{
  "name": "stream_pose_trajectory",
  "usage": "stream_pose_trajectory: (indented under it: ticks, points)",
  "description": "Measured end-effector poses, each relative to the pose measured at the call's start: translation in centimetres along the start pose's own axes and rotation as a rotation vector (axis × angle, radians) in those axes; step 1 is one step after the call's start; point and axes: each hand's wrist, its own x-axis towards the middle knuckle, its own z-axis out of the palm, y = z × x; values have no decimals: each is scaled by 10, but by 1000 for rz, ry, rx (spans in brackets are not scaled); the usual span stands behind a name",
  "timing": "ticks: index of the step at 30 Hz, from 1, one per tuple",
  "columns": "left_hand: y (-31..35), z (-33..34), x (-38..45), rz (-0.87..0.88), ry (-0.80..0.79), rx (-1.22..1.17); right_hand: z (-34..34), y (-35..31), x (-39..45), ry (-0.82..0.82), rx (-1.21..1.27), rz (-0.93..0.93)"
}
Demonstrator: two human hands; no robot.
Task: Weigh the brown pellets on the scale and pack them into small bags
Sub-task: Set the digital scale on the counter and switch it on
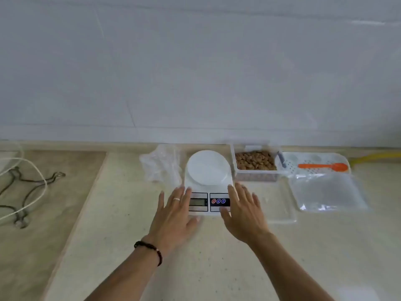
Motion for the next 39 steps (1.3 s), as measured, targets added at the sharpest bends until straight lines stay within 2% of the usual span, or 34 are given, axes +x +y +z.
stream_pose_trajectory:
  ticks: [3,6,13,26,33,36,39]
  points:
    - [-6,15,13,4,11,19,18,6,13,-34,9,78]
    - [-12,31,23,23,30,20,30,4,23,-79,-1,83]
    - [-14,50,8,33,98,-27,47,-3,6,-74,15,109]
    - [20,79,-107,-21,138,-35,73,9,-105,-82,68,7]
    - [25,100,-149,3,186,-110,91,20,-151,-37,82,-16]
    - [25,100,-148,-19,195,-136,99,19,-160,81,30,-34]
    - [25,100,-147,-25,218,-147,110,16,-170,172,-18,-137]
